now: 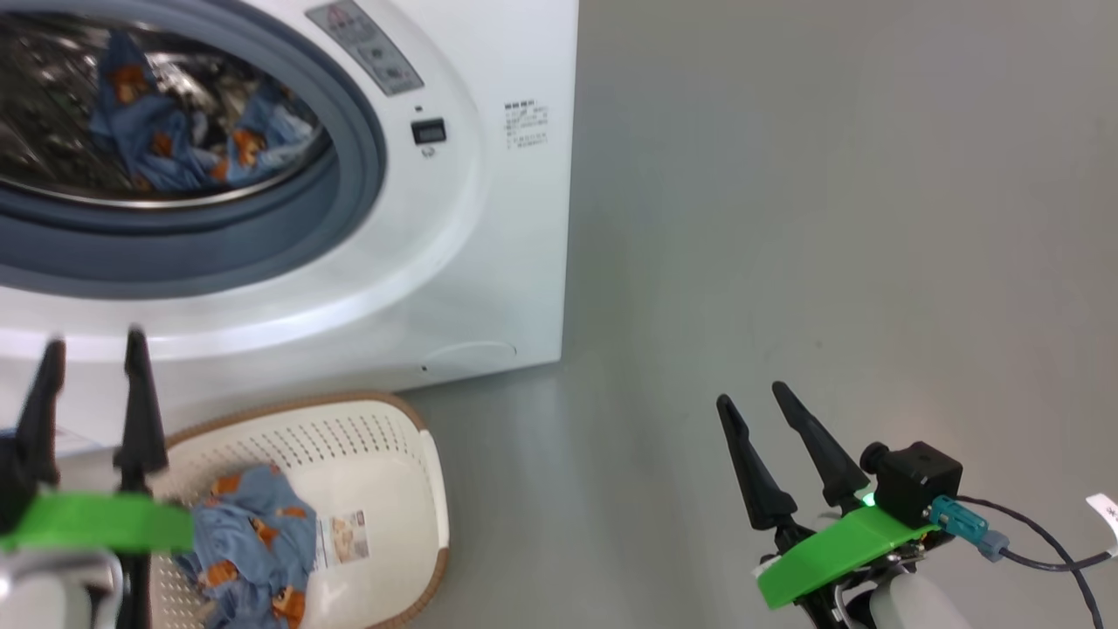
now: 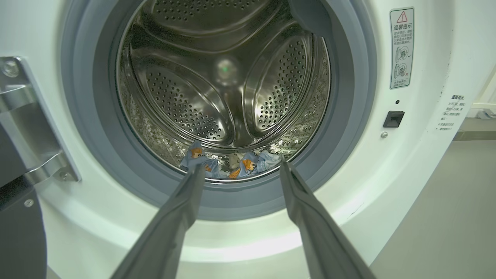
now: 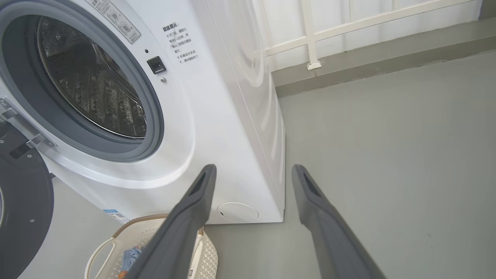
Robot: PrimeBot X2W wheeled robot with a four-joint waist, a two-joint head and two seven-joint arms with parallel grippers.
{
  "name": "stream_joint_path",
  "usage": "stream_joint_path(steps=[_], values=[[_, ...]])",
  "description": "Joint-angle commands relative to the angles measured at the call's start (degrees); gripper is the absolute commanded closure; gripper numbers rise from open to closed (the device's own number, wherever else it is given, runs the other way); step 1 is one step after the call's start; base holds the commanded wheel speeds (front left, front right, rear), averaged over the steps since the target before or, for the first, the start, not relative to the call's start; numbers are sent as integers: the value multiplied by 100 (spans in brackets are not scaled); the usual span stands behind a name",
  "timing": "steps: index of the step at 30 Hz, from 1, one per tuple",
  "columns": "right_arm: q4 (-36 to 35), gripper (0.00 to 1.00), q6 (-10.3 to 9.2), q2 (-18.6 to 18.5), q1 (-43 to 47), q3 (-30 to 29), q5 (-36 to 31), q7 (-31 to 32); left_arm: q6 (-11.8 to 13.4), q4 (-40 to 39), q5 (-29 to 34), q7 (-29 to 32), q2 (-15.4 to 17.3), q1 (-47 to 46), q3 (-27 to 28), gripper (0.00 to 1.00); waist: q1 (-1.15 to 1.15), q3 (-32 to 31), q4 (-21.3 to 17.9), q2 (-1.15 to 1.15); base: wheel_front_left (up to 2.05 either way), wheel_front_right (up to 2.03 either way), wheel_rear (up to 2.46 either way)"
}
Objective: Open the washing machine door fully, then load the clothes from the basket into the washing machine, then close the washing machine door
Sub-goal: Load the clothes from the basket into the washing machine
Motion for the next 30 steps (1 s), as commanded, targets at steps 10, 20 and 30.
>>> stream_joint_path(steps=[10,20,30], values=[[-99,0,9,27,413,-80,-156,-27,71,-783,613,-31,-397,1274,637,0,0,-778,195,0,0,0,0],[-62,0,9,27,604,-163,-206,-27,40,-953,894,-31,-822,1868,826,0,0,-1098,313,0,0,0,0],[-55,0,9,27,692,-221,-273,-27,6,-1213,1187,-31,-1161,2568,1030,0,0,-1314,287,0,0,0,0]])
